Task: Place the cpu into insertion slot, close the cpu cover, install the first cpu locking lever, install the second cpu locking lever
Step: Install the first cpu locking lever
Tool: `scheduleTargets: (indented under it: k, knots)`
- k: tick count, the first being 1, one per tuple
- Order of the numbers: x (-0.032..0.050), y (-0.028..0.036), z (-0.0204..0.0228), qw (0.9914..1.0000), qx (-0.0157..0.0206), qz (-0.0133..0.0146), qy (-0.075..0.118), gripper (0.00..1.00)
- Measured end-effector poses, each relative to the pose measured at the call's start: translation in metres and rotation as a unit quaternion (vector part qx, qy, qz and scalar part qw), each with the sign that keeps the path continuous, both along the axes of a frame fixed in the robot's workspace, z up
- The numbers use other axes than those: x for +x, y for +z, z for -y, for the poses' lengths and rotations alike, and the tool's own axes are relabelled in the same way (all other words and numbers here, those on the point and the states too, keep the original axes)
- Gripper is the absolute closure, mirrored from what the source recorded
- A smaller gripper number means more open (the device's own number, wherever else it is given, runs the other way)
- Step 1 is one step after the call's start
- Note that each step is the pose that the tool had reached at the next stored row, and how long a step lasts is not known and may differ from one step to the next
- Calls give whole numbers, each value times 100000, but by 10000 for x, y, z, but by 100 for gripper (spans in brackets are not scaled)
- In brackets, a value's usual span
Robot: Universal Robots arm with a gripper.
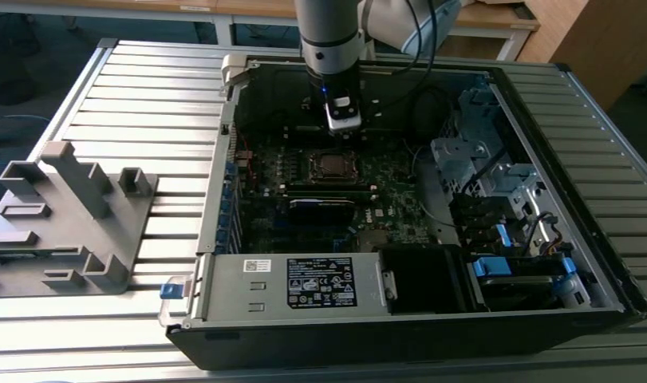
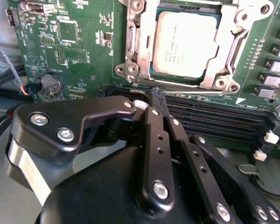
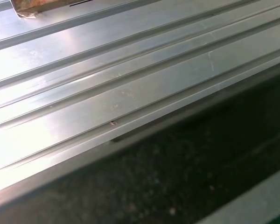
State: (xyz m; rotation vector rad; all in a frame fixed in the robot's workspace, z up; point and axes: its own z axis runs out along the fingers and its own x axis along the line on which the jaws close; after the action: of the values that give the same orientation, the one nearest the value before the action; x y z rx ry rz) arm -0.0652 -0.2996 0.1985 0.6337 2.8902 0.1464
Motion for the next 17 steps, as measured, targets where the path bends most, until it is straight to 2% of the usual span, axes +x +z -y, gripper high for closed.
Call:
scheduleTargets:
  k: [12, 17]
  knots:
    - [1, -14, 0, 100000, -2, -4, -6, 90]
    - [2, -14, -20, 100000, -8, -5, -4, 90]
